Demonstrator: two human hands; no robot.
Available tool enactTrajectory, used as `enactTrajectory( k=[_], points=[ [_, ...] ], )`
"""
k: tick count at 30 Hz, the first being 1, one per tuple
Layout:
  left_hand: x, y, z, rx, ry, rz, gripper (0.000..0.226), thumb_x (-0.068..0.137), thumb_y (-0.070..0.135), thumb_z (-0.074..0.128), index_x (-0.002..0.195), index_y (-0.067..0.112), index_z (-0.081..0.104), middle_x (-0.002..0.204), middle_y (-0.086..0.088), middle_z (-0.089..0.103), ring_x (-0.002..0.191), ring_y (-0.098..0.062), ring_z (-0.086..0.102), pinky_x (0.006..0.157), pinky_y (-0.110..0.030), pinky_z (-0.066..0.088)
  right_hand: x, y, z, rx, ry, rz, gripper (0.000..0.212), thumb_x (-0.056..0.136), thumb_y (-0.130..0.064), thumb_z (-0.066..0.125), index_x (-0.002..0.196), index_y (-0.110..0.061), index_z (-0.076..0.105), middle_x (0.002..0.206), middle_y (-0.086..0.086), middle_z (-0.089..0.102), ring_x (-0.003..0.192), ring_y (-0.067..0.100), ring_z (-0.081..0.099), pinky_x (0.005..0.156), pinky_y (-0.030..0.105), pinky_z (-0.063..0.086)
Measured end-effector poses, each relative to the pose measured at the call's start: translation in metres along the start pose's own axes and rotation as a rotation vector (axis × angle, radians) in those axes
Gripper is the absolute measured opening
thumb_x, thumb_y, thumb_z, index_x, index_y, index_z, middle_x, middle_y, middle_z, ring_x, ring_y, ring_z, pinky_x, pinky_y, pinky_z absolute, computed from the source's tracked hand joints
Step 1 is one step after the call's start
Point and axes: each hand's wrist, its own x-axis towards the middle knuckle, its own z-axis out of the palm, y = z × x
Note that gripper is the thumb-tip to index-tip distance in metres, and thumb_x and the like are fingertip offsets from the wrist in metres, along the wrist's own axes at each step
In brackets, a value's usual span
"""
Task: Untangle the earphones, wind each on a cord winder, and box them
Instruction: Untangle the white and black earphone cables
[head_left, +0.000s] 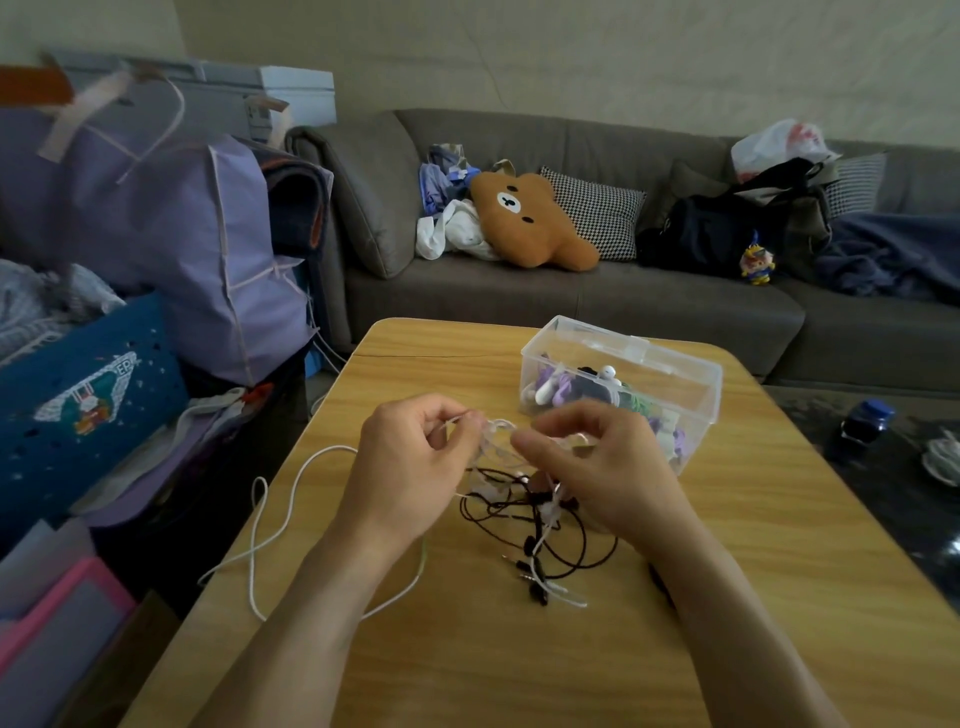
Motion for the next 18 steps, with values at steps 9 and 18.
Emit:
enactTrajectory(
  k=[9,18],
  points=[
    [0.001,0.005,-0.002,-0.097,0.014,-0.106,0.017,0.094,0.021,0.065,0.078,0.024,0.07,0.059,0.002,0.066,0.047,-0.003,0.049,0.045,-0.015,0.038,0.001,0.003,-0.002,0.111,-0.098,-0.036,0.02,0.092,-0.02,0.069,0.113,-0.02,0.069,0.089,0.006,0.074,0.071,0.016,0.073,0.068,0.029,0.061],
    [0.0,0.003,-0.001,-0.099,-0.109,-0.134,0.02,0.096,0.026,0.063,0.085,0.015,0.076,0.077,-0.017,0.072,0.066,-0.029,0.064,0.062,-0.037,0.049,0.001,0.006,0.007,0.194,-0.049,-0.079,0.024,0.1,-0.019,0.059,0.12,-0.023,0.07,0.073,-0.012,0.064,0.054,0.004,0.055,0.057,0.022,0.051]
  ],
)
